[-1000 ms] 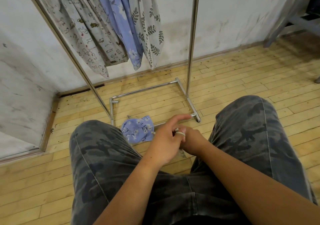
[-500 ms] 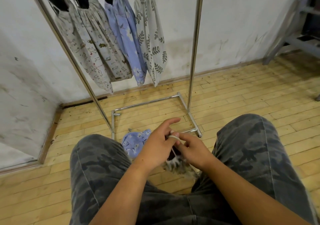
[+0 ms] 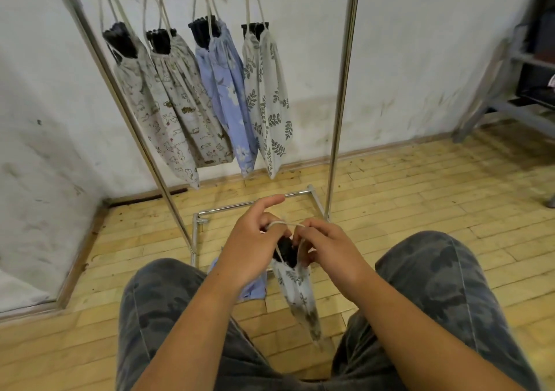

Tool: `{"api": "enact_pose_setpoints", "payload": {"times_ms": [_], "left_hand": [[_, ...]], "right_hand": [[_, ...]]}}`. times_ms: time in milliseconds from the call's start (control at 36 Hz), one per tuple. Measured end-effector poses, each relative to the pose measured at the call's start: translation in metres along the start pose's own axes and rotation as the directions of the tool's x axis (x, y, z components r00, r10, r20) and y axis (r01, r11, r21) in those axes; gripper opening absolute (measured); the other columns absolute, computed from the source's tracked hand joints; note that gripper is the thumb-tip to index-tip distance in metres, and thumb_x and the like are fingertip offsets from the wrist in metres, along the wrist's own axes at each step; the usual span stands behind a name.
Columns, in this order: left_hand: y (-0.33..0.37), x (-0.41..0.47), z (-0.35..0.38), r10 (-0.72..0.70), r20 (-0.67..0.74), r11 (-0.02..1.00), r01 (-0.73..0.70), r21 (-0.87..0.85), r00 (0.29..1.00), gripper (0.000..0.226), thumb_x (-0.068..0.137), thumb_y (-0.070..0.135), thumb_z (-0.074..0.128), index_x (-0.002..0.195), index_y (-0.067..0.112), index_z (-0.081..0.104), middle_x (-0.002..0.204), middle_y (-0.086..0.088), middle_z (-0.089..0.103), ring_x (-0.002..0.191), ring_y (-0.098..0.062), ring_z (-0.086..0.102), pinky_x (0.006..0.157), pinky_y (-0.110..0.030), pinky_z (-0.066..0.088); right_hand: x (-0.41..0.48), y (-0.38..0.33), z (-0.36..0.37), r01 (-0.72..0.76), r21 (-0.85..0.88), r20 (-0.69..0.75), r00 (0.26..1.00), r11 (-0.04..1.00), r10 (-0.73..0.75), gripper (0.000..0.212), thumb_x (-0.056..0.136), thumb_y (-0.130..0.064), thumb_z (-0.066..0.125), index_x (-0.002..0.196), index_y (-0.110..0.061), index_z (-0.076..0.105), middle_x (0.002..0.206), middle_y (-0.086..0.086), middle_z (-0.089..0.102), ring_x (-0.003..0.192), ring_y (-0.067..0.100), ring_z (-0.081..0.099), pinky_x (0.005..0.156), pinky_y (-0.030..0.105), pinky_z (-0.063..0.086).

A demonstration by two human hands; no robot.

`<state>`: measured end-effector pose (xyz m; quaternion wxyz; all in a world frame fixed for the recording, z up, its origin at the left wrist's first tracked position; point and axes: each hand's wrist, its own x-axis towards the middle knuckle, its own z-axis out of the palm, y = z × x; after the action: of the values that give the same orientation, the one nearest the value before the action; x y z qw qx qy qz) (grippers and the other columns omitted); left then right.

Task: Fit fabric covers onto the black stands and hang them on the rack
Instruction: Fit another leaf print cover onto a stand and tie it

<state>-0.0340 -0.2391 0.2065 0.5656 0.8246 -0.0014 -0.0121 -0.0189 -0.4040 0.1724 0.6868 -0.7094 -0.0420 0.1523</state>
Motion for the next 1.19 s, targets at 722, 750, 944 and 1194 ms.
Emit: {"api": "enact_pose_setpoints", "payload": {"times_ms": [722, 750, 944, 1194], "left_hand": [[0.122, 0.074, -0.044, 0.182, -0.089, 0.983, -0.18, 0.032, 0.979, 0.034, 0.106, 0.028, 0.055, 0.137, 0.038, 0.049, 0.097, 0.015, 0.075, 0.098, 0.007, 0.064, 0.081, -0.008, 0.044], [0.128, 0.077, -0.046, 0.187, -0.094, 0.982, -0.185, 0.029, 0.978, 0.034, 0.106, 0.028, 0.055, 0.137, 0.038, 0.05, 0.097, 0.015, 0.075, 0.093, 0.007, 0.065, 0.078, -0.007, 0.045], [0.162, 0.107, -0.064, 0.217, -0.135, 0.976, -0.22, -0.006, 0.967, 0.03, 0.105, 0.025, 0.055, 0.132, 0.038, 0.052, 0.098, 0.017, 0.074, 0.1, 0.007, 0.064, 0.089, -0.017, 0.044], [0.194, 0.157, -0.075, 0.211, -0.24, 0.959, -0.248, -0.136, 0.947, 0.027, 0.104, 0.016, 0.055, 0.121, 0.036, 0.061, 0.097, 0.006, 0.076, 0.09, -0.006, 0.07, 0.091, -0.029, 0.052]], "right_hand": [[0.065, -0.145, -0.026, 0.26, -0.101, -0.137, 0.953, 0.96, -0.272, 0.029, 0.107, -0.026, 0.051, 0.089, -0.011, 0.069, 0.075, 0.011, 0.058, 0.064, 0.022, 0.048, 0.064, 0.04, 0.04], [0.068, -0.151, -0.026, 0.276, -0.108, -0.136, 0.947, 0.955, -0.29, 0.03, 0.107, -0.027, 0.051, 0.089, -0.012, 0.069, 0.077, 0.015, 0.058, 0.063, 0.022, 0.048, 0.064, 0.041, 0.04], [0.093, -0.192, -0.027, 0.378, -0.162, -0.169, 0.899, 0.911, -0.403, 0.027, 0.105, -0.03, 0.054, 0.09, -0.017, 0.071, 0.078, 0.012, 0.059, 0.061, 0.016, 0.047, 0.061, 0.034, 0.04], [0.133, -0.236, -0.033, 0.425, -0.155, -0.169, 0.878, 0.892, -0.448, 0.026, 0.106, -0.029, 0.053, 0.089, -0.027, 0.073, 0.066, -0.009, 0.053, 0.059, 0.009, 0.046, 0.061, 0.031, 0.04]]}}
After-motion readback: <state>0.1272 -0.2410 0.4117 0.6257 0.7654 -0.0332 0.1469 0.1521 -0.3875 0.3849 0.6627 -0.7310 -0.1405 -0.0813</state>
